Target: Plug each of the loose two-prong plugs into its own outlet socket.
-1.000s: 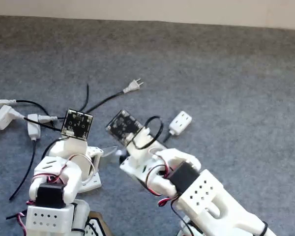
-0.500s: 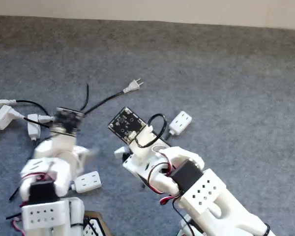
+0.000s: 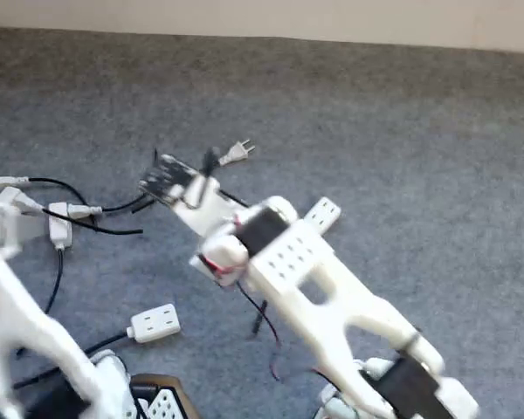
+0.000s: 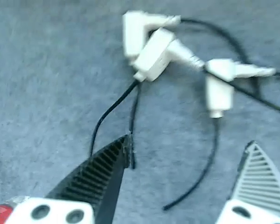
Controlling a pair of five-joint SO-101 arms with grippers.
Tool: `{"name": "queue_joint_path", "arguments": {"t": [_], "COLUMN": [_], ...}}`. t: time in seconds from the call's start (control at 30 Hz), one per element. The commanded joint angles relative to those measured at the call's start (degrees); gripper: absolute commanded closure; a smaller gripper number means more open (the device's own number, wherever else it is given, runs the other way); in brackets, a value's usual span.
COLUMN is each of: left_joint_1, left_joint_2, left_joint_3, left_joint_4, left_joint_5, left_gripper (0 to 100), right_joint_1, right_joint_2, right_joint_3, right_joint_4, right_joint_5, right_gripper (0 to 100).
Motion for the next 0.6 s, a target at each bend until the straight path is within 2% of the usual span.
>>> {"name": "queue_joint_path", "arguments": {"t": [0.0, 0.17, 0.3, 0.43, 0.57], "left_joint_1": [-10.2, -17.5, -21.1, -22.9, -24.6], "left_joint_2": [20.7, 37.4, 49.3, 59.8, 67.3], "left_joint_3": [-17.9, -30.8, -41.5, -50.9, -59.8], "left_joint_4": [0.4, 0.4, -0.6, -1.4, -1.2], "left_joint_5": [-5.9, -12.7, -15.3, -15.9, -15.9], "left_gripper": [63, 63, 63, 63, 63], "right_joint_1": [-4.3, -11.6, -15.3, -16.0, -16.0], "right_joint_2": [7.0, 10.7, 10.7, 11.1, 11.2], "right_joint_3": [-10.2, -11.0, -11.0, -11.0, -10.9], "right_joint_4": [-1.4, -1.1, 2.1, 1.9, 1.8], "right_joint_5": [8.9, 22.9, 31.1, 35.3, 36.1], "right_gripper": [99.4, 99.4, 99.4, 99.4, 99.4]}}
